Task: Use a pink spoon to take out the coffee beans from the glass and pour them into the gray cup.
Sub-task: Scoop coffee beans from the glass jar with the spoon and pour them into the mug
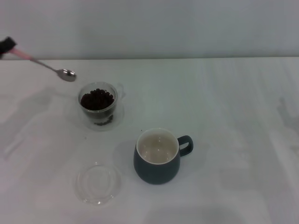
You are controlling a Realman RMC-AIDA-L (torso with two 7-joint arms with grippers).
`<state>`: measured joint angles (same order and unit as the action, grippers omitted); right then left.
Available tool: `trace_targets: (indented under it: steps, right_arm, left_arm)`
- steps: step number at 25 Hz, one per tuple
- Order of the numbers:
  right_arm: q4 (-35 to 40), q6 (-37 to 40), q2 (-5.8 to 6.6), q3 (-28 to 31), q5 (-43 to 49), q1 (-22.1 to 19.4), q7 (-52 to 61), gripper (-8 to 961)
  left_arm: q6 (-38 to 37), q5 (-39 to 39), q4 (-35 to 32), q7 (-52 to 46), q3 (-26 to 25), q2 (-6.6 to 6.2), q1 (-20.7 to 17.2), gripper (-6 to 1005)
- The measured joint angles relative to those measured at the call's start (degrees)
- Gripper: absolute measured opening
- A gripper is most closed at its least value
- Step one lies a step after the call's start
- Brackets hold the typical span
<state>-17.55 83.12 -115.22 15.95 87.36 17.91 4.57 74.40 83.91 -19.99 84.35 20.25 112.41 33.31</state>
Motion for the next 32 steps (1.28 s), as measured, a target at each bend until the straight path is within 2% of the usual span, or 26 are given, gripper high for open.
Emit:
trace_targets:
  steps: [5,9,13,21,32]
  right_arm:
    - [-0.16,0.33,0.00,0.22,-0.38,-0.03,0.09,876]
    - [0.00,0.44,0.00,0.29,-0.51,0.05,1.56,876]
    - [0.36,0.48,0.00,0.31,-0.53,0.11,2.94,875]
    - [-0.10,0.73,0.00,0.31,-0.33,0.25,3.07,875]
    - [-0.21,0.74,0.00,0.31,-0.16,0.25,3.08,875]
  left_arm:
    - [-6.15,-3.93,-0.28,0.30,3.33,1.28,4.08,141]
    - [-9.68,-4.11,-0.30,0.55,7.69,1.76,5.41,143]
    - [-12.64,-4.13,-0.65,1.99,9.51,2.38,5.68,144]
    - [-13.35,-4.00,-0.35,2.27,9.55,4.00,5.08,146]
    - [-12.27,-4.27,0.73,-2.52,9.94,4.31,3.91,150]
